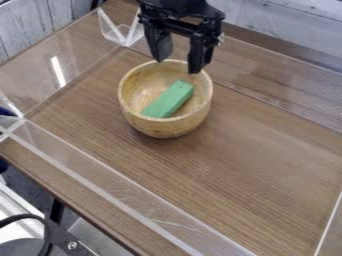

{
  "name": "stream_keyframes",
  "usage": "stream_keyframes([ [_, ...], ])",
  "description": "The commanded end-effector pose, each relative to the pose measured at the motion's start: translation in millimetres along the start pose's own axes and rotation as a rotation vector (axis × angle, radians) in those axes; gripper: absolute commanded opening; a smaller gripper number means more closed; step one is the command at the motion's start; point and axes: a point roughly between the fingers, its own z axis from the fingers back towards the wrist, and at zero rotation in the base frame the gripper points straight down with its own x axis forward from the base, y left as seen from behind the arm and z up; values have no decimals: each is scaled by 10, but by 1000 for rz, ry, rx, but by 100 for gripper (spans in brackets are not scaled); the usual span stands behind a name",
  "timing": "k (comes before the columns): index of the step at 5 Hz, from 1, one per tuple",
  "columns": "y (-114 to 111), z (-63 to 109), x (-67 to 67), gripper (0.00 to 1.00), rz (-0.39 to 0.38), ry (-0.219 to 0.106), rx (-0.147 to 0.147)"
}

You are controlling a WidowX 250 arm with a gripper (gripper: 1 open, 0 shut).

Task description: Put the green block in the brown bowl

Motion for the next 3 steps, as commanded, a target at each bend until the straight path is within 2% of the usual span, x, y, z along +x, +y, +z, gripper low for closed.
stream_keyframes([
  [1, -51, 236, 61, 100, -12, -82, 9],
  [3, -199, 205, 2, 100, -36, -63, 0],
])
